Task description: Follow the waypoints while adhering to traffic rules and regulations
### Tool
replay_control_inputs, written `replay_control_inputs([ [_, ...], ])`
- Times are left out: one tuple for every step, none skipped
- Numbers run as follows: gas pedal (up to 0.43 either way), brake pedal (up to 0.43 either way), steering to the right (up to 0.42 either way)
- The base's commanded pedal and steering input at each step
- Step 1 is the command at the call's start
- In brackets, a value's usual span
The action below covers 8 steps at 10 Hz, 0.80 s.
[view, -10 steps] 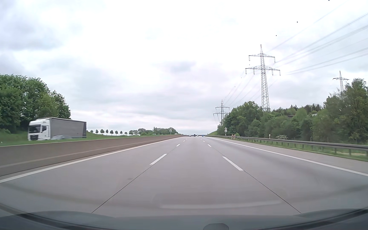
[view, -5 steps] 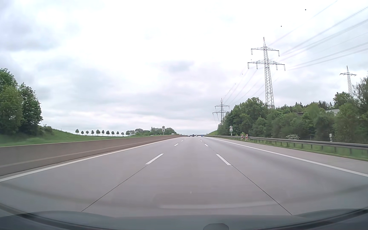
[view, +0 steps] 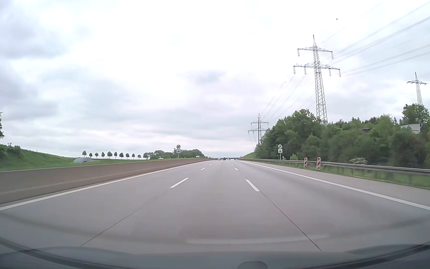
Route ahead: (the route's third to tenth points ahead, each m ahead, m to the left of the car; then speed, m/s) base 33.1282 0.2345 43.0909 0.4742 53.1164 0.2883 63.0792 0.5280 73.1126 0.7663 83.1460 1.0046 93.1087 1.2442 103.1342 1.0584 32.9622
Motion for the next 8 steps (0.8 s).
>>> replay_control_inputs([
  [0.441,0.000,0.001],
  [0.441,0.000,0.002],
  [0.441,0.000,0.002],
  [0.441,0.000,0.001],
  [0.441,0.000,0.001],
  [0.441,0.000,0.001],
  [0.441,0.000,0.001],
  [0.441,0.000,0.001],
])
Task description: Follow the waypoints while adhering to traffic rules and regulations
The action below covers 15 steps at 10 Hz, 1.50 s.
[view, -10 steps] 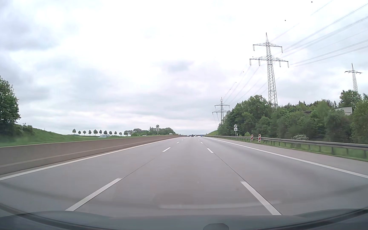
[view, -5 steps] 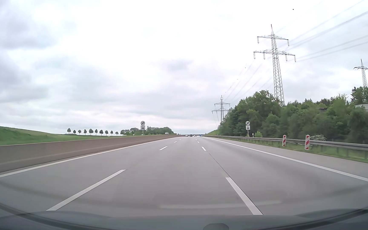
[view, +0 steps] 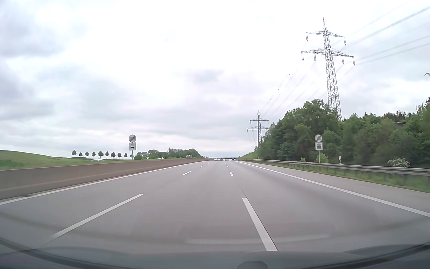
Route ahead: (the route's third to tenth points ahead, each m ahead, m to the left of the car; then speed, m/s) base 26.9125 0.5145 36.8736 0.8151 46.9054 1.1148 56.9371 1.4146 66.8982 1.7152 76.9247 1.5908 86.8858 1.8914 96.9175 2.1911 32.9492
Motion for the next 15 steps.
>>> replay_control_inputs([
  [0.441,0.000,0.001],
  [0.441,0.000,0.000],
  [0.441,0.000,0.000],
  [0.441,0.000,0.000],
  [0.441,0.000,-0.001],
  [0.441,0.000,-0.002],
  [0.441,0.000,-0.002],
  [0.441,0.000,-0.003],
  [0.441,0.000,-0.003],
  [0.429,0.000,-0.003],
  [0.429,0.000,-0.003],
  [0.409,0.000,-0.003],
  [0.398,0.000,-0.003],
  [0.390,0.000,-0.004],
  [0.378,0.000,-0.003],
])
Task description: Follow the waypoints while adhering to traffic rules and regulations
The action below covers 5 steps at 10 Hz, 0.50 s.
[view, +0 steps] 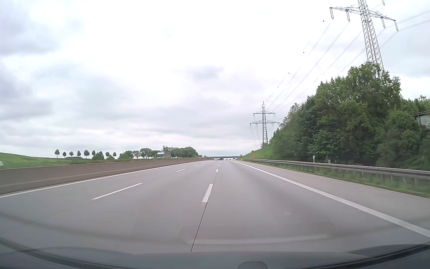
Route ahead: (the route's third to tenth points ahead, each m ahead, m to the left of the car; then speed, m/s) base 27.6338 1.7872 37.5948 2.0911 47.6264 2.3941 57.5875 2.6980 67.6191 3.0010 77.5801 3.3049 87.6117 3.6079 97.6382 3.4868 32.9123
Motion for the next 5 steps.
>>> replay_control_inputs([
  [0.370,0.000,-0.004],
  [0.370,0.000,-0.004],
  [0.370,0.000,-0.004],
  [0.370,0.000,-0.004],
  [0.370,0.000,-0.004],
])
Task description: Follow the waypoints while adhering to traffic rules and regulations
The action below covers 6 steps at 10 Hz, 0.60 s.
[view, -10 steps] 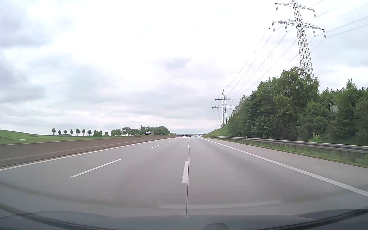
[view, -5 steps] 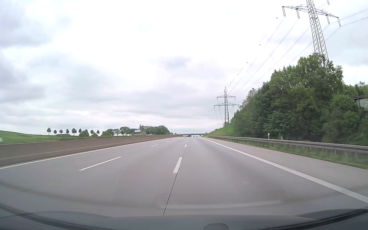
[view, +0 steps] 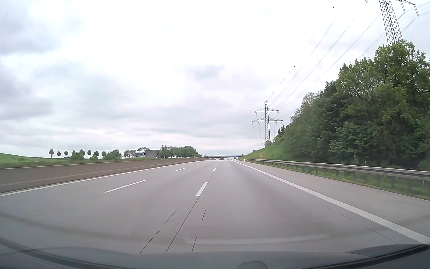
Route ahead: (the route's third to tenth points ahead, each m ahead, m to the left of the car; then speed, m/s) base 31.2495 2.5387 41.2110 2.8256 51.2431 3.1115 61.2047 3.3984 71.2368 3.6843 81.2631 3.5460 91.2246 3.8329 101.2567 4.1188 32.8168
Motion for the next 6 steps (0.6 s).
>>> replay_control_inputs([
  [0.370,0.000,-0.004],
  [0.370,0.000,-0.004],
  [0.378,0.000,-0.004],
  [0.390,0.000,-0.004],
  [0.390,0.000,-0.004],
  [0.398,0.000,-0.004],
])
